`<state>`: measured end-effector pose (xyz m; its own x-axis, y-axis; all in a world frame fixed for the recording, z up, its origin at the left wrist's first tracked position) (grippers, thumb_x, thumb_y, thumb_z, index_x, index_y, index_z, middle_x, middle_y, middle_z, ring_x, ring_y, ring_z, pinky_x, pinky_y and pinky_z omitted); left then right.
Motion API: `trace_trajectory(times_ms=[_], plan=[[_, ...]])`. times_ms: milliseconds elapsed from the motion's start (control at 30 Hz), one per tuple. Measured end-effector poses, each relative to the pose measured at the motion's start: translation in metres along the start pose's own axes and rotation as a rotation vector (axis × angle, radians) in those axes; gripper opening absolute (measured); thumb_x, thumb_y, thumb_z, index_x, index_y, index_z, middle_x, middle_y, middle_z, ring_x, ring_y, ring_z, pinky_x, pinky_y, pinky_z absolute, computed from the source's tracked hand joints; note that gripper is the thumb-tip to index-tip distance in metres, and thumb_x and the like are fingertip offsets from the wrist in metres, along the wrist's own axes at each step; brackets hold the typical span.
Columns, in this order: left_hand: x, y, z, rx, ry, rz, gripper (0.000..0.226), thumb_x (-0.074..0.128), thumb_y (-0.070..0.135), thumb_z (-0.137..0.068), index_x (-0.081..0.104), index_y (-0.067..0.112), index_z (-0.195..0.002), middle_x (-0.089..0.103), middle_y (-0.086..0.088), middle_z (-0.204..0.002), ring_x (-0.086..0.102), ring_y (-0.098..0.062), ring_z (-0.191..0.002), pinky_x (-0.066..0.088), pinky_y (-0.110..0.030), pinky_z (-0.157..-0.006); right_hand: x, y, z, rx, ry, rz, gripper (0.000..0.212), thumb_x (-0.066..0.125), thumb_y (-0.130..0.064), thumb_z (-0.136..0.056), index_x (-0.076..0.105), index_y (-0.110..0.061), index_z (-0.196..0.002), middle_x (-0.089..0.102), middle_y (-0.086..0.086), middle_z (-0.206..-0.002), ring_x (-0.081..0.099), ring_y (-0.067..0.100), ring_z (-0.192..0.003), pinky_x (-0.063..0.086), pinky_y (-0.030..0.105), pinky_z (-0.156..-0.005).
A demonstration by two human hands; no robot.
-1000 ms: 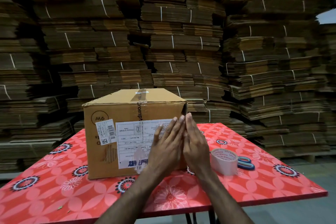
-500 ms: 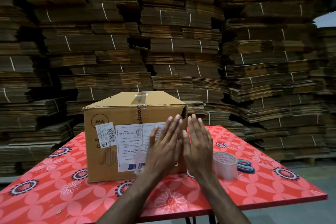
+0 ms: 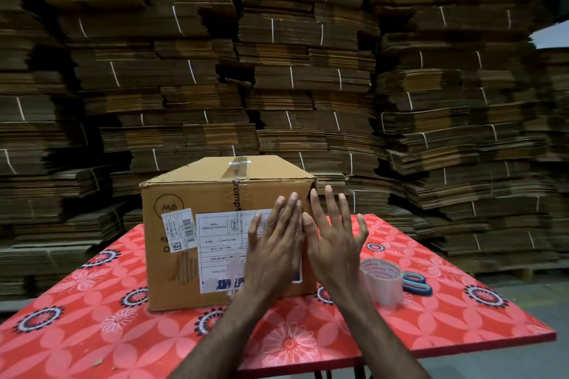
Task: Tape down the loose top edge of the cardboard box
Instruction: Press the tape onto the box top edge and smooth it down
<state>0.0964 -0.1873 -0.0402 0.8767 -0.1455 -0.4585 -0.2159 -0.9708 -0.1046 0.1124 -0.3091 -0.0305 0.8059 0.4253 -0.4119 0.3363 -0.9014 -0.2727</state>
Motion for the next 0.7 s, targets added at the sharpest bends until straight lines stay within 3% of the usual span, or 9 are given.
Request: trace_trajectory(times_ms=[300, 433, 567, 633, 700], plan=[[0.0, -0.004, 0.001, 0.001, -0.033, 0.023, 0.062, 0.039, 0.035, -0.104, 0.019, 0.019, -0.16, 0.01, 0.004, -0.169, 0.006, -0.011, -0.156, 0.017, -0.049, -0.118, 0.005, 0.0, 0.012, 0.027, -0.051, -0.025, 0.059, 0.016, -0.061, -0.104, 0.031, -0.042, -0.157, 0.023, -0.014, -0.168, 0.021, 0.014, -0.157, 0.01, 0.052, -0.117], [-0.001, -0.003, 0.003, -0.006, -0.039, 0.019, 0.06, 0.035, 0.035, -0.104, 0.02, 0.019, -0.159, 0.011, 0.004, -0.169, 0.006, -0.011, -0.156, 0.017, -0.049, -0.117, 0.011, -0.004, 0.015, 0.006, -0.109, -0.093, 0.061, 0.013, -0.061, -0.104, 0.02, -0.04, -0.161, 0.011, -0.02, -0.17, 0.005, 0.007, -0.158, 0.007, 0.049, -0.122], [-0.008, 0.0, -0.006, 0.006, -0.01, 0.0, 0.062, 0.037, 0.039, -0.104, 0.019, 0.019, -0.16, 0.01, 0.004, -0.169, 0.007, -0.011, -0.156, 0.015, -0.047, -0.118, -0.001, 0.002, -0.002, 0.045, -0.009, -0.389, 0.062, 0.033, -0.05, -0.104, 0.025, -0.026, -0.161, 0.02, -0.014, -0.167, 0.01, 0.005, -0.157, 0.016, 0.035, -0.124], [-0.015, 0.004, -0.016, 0.015, -0.002, -0.003, 0.062, 0.037, 0.039, -0.104, 0.017, 0.021, -0.16, 0.01, 0.005, -0.169, 0.007, -0.011, -0.156, 0.015, -0.048, -0.118, 0.007, 0.003, -0.016, 0.115, -0.089, -0.65, 0.061, 0.042, -0.043, -0.105, 0.025, -0.024, -0.161, 0.024, -0.011, -0.167, 0.018, 0.0, -0.154, 0.019, 0.029, -0.126], [-0.02, 0.007, -0.028, 0.009, -0.012, 0.006, 0.06, 0.032, 0.037, -0.105, 0.015, 0.022, -0.16, 0.01, 0.005, -0.169, 0.005, -0.011, -0.156, 0.014, -0.049, -0.119, 0.02, -0.001, -0.022, 0.232, -0.209, -0.939, 0.06, 0.047, -0.036, -0.106, 0.026, -0.025, -0.161, 0.03, -0.011, -0.165, 0.026, -0.005, -0.15, 0.023, 0.032, -0.127]])
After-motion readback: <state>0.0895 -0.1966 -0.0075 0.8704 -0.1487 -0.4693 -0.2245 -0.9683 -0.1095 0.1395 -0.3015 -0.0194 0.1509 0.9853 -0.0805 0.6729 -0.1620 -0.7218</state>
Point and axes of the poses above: each hand's wrist, its own z-axis away from the middle knuckle, its own x-axis out of the palm, y = z × x, the point moved 9 cm from there along -z, towards the middle knuckle
